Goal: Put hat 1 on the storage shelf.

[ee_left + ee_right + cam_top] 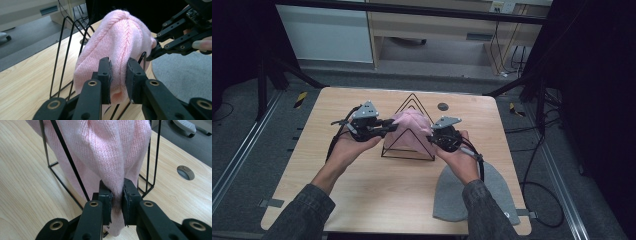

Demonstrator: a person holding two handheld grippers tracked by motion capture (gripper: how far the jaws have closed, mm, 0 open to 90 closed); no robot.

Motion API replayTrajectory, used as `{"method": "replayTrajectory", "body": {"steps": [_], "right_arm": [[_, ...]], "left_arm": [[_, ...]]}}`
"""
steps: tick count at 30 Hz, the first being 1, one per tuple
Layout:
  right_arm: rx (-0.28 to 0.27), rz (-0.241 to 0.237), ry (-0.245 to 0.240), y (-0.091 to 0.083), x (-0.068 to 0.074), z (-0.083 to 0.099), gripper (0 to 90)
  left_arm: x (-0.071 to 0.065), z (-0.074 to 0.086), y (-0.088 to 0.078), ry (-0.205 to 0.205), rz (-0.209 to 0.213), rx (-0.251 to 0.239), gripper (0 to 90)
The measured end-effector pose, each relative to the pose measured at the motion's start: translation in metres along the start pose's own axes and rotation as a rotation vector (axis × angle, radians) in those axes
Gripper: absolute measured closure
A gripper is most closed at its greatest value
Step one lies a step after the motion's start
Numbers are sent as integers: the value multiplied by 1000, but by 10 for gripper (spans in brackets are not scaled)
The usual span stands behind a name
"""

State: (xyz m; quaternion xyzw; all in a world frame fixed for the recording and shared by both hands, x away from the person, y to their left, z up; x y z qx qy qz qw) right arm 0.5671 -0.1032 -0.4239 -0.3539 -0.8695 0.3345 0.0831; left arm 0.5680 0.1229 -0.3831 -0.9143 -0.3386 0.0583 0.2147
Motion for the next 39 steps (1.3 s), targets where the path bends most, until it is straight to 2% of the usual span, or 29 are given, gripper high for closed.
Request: {"method": "replayTrajectory", "body": {"steps": [7, 12, 15, 17, 18, 21, 22, 23, 30, 31, 35, 39], "right_arm": [[9, -4, 10, 3, 0, 6, 783], [13, 0, 24, 1, 1, 8, 618], [10, 4, 35, -4, 2, 10, 550], [7, 8, 35, -6, 2, 10, 524], [1, 22, 46, -12, 1, 12, 456], [5, 40, 48, -19, 1, 15, 370], [5, 40, 48, -19, 1, 15, 370], [-1, 52, 45, -25, 1, 18, 342], [6, 68, 63, -39, -3, 33, 277], [12, 78, 65, -42, -7, 38, 269], [23, 85, 84, -48, -14, 48, 246], [54, 97, 106, -52, -22, 60, 221]], "left_arm": [[-5, 4, 2, 2, 11, -2, 733], [-7, 2, 0, -3, 9, -21, 659], [-9, -2, -3, -15, 12, -41, 617], [-10, -3, -4, -14, 12, -41, 598], [-12, -4, -5, -5, 6, -35, 582], [-14, -3, -8, -1, 0, -33, 527], [-15, -3, -10, 0, -9, -29, 527], [-16, -1, -13, -4, -20, -23, 469], [-18, 7, -29, -12, -50, -29, 285], [-19, 12, -32, -34, -52, -29, 264], [-26, 22, -39, -32, -61, -19, 217], [-31, 31, -42, -27, -48, 7, 177]]}}
Point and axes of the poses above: each handheld gripper's, and its own axes: y roughly forward along the jaws, z roughly out of its underside, x roughly to its left, the point moved 4 cm from there along y, roughly forward along the jaws, and after that the axes turned 5 degrees about -z, right-handed, at the moved point
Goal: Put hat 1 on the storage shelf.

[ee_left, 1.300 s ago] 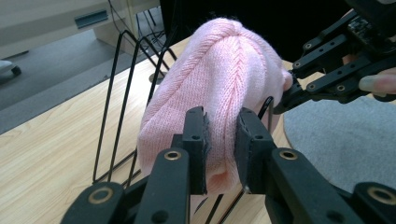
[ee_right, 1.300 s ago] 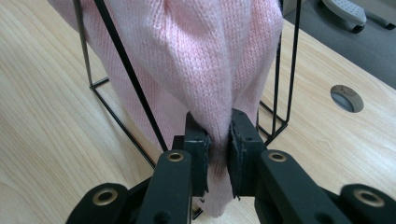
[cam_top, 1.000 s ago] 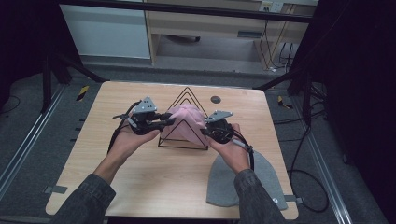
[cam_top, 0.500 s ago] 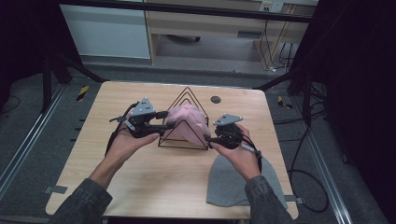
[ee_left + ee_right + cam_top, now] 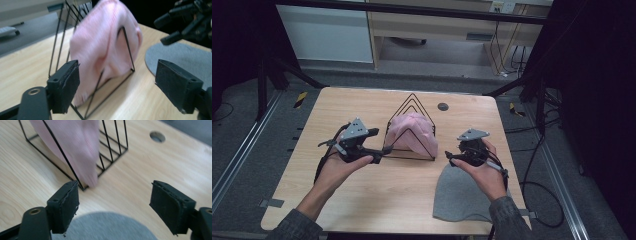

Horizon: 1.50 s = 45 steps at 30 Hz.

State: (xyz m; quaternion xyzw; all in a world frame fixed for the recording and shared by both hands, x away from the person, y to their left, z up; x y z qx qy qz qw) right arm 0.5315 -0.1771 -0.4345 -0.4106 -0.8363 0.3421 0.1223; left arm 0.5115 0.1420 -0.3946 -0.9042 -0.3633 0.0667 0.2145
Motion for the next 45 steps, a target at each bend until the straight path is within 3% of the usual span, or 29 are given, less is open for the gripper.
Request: {"method": "replayTrajectory", "body": {"steps": [2, 5, 8, 12, 21, 26, 36, 45], "right_arm": [[20, 6, 31, -3, -12, 12, 236], [34, 15, 42, -5, -20, 20, 280], [81, 24, 73, -7, -39, 42, 437], [135, 38, 102, -5, -55, 63, 537], [195, 53, 178, -3, -82, 95, 613], [206, 47, 217, -1, -90, 103, 601], [233, 26, 231, 3, -90, 109, 555], [248, 9, 223, 5, -89, 114, 686]], "left_arm": [[-6, 9, -3, 6, 5, 8, 164], [-9, 15, -5, 12, 11, 19, 142], [-13, 26, -7, 4, 17, 31, 115], [-15, 43, -8, 5, 19, 61, 90], [-16, 61, -9, -8, 28, 108, 75], [-15, 68, -11, -20, 30, 136, 75], [-14, 78, -12, -28, 31, 162, 75], [-15, 77, -12, -26, 32, 159, 76]]}}
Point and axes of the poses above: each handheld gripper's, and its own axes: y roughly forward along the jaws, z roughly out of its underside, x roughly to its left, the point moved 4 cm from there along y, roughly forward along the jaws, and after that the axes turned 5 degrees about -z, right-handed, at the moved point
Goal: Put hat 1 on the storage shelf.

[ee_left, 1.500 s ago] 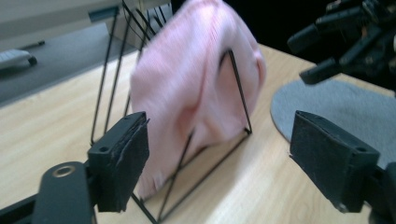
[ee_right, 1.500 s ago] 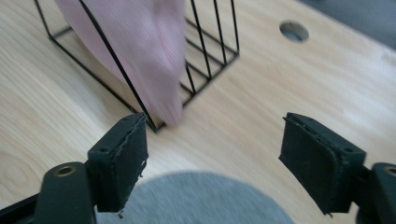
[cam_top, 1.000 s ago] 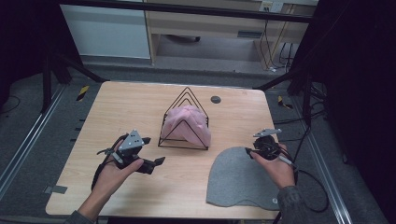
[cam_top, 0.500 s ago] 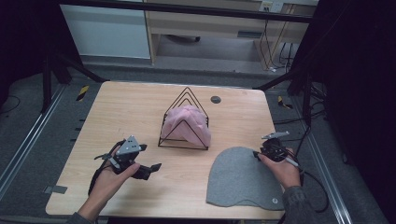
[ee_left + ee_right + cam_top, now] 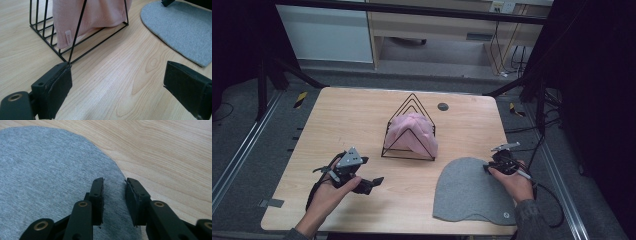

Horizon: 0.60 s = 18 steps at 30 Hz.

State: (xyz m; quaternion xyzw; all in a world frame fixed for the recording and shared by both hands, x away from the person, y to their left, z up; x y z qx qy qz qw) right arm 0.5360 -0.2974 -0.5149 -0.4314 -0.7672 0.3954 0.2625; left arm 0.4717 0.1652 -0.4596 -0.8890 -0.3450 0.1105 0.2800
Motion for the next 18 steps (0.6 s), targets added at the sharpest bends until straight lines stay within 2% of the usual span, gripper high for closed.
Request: {"method": "replayTrajectory", "body": {"steps": [4, 6, 10, 13, 14, 18], "right_arm": [[-4, -11, -1, 0, 1, 0, 756], [0, -27, -13, 0, 4, 1, 849], [-7, -27, -38, -1, 7, 0, 862], [-35, -29, -48, -8, 11, -1, 864], [-61, -34, -69, -17, 17, -4, 864], [-99, -34, -126, -36, 31, -11, 865]], "left_arm": [[0, -1, -1, 3, 1, -1, 76], [-1, -1, -1, 5, 1, -4, 77], [-1, -2, -1, 2, 2, -7, 78], [-2, -2, -1, 5, 2, -8, 78], [-3, -3, -1, 6, 3, -9, 78], [-8, -3, 2, 13, 8, -7, 77]]}}
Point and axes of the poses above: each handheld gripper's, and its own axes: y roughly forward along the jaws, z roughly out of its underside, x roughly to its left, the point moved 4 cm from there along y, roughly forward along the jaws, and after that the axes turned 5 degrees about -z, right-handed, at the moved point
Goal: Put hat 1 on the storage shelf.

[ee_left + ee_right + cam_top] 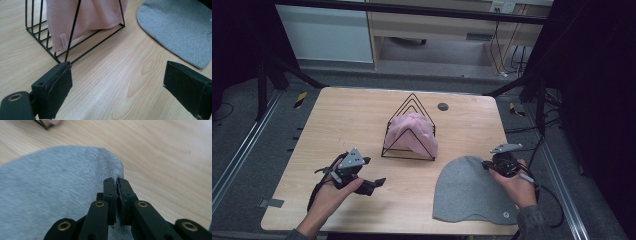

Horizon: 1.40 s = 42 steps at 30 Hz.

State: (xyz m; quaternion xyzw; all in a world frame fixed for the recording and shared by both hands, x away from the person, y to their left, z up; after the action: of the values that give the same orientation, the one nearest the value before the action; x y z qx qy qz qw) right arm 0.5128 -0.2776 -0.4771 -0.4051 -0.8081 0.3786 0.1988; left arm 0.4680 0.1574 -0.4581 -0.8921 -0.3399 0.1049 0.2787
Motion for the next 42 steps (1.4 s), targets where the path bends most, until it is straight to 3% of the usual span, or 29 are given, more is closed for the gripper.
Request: {"method": "replayTrajectory", "body": {"steps": [2, 4, 12, 24, 42], "right_arm": [[-11, -1, -16, -5, 4, -3, 865], [-43, -6, -61, -18, 18, -12, 865], [-63, -23, -133, -37, 41, -29, 867], [-130, -43, -281, -75, 86, -73, 867], [-192, -64, -388, -99, 122, -113, 867]], "left_arm": [[-2, 0, 1, 2, 1, 1, 77], [-5, -1, 2, 8, 7, -2, 78], [-8, -1, 4, 6, 14, -2, 77], [-13, -1, 6, 2, 35, -10, 77], [-16, -3, 5, 1, 44, -25, 77]]}}
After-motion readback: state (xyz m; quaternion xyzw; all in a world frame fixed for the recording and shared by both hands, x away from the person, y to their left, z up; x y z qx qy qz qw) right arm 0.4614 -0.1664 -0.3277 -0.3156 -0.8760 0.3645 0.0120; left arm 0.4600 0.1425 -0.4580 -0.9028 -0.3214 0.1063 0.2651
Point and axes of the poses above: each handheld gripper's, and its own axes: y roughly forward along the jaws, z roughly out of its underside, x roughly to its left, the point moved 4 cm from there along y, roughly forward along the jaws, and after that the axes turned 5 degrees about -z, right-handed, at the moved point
